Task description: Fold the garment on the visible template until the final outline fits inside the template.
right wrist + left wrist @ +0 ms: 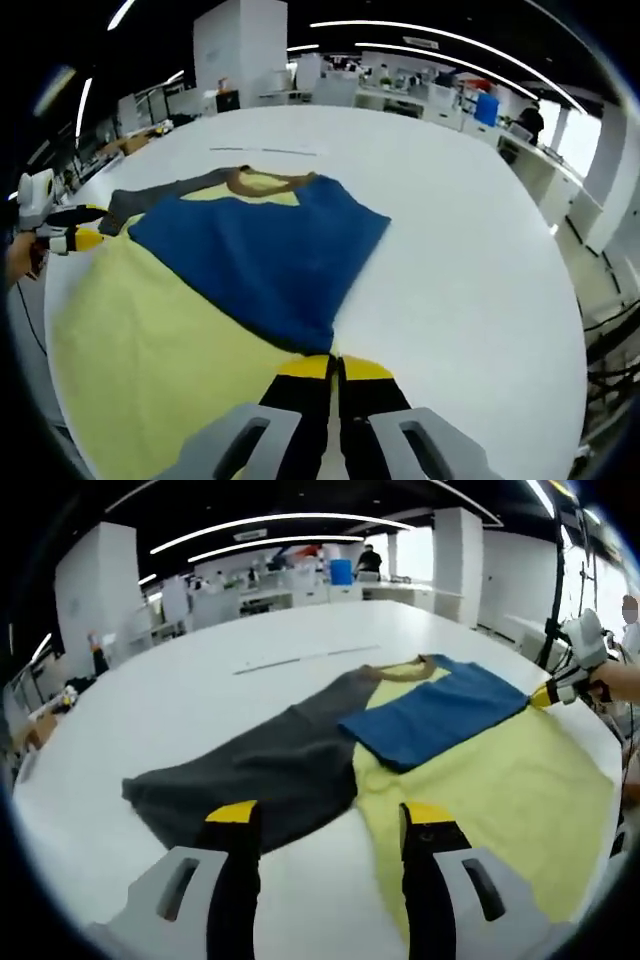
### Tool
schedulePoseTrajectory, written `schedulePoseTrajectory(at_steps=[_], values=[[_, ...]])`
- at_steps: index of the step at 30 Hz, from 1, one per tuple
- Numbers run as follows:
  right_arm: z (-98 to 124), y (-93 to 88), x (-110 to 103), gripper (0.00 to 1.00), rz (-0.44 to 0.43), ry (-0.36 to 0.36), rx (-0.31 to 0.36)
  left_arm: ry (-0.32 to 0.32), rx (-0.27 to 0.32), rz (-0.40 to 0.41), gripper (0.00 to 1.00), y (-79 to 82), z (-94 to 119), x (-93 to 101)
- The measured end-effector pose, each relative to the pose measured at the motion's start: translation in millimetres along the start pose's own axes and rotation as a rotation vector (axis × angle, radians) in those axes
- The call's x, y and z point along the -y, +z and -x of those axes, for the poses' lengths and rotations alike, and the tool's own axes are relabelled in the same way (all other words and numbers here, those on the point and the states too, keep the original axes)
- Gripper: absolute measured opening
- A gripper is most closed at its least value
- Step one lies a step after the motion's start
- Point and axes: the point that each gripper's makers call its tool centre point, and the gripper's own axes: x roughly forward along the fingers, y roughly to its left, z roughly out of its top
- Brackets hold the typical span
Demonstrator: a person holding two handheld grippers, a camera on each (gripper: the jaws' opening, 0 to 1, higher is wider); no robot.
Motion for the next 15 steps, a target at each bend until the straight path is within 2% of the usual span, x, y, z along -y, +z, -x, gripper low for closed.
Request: schedulePoseTrajectory(at_steps=[6,15], values=[[0,0.9,1,0.0,-0.008,0.006,-0.002,0.025,-0.005,0.025,0.56,-6.8,9,-12.8],[2,-1.6,6,0.0,-0.024,-0.005,-0.01,0.067,0.001,0.038,0.58,-8.0,21,-29.3]])
